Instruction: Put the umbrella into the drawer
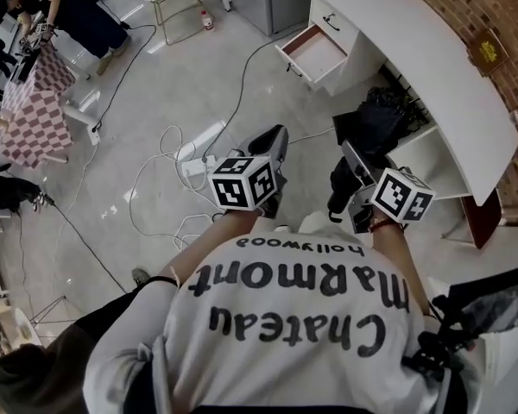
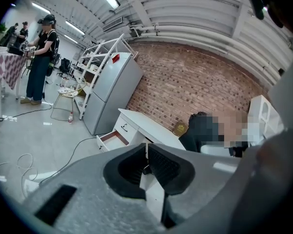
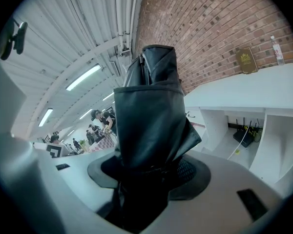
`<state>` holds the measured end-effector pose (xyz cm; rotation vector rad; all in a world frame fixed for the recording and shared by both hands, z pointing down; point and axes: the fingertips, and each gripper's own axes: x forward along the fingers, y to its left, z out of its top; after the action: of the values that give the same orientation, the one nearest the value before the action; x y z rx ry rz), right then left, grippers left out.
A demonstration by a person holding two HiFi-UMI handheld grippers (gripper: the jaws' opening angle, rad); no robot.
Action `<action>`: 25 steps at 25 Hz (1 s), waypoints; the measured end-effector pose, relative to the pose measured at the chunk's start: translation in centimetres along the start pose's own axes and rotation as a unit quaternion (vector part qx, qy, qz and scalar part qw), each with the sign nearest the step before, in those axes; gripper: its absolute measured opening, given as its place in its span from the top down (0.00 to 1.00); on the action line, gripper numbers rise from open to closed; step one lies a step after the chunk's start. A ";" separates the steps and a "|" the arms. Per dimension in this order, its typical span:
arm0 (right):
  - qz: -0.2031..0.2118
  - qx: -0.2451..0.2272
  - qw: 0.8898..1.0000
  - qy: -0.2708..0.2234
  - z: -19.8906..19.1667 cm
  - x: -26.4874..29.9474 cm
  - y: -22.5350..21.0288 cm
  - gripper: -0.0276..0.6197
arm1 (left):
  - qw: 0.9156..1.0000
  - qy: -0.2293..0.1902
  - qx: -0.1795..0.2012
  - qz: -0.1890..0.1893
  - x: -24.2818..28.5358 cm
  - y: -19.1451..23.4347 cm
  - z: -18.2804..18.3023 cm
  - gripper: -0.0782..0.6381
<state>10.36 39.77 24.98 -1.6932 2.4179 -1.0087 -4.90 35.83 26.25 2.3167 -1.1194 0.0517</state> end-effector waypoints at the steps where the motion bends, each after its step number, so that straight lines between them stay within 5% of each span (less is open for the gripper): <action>1: -0.002 -0.001 1.000 0.003 0.0 0.2 -0.3 0.59 | 1.000 0.000 -0.004 -0.001 0.4 0.0 -0.1 0.85; 10: 0.004 -0.014 1.000 0.020 3.7 4.3 -3.7 0.59 | 1.000 -0.006 -0.011 0.008 5.4 1.3 2.5 0.86; 25: 0.083 -0.077 0.993 0.032 17.3 17.4 -8.2 0.59 | 0.996 -0.062 -0.014 0.063 17.3 4.6 12.2 0.86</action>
<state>16.41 14.89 21.34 -1.4872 2.6887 -0.8900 0.51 15.17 22.71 2.2477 -1.3192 -0.0611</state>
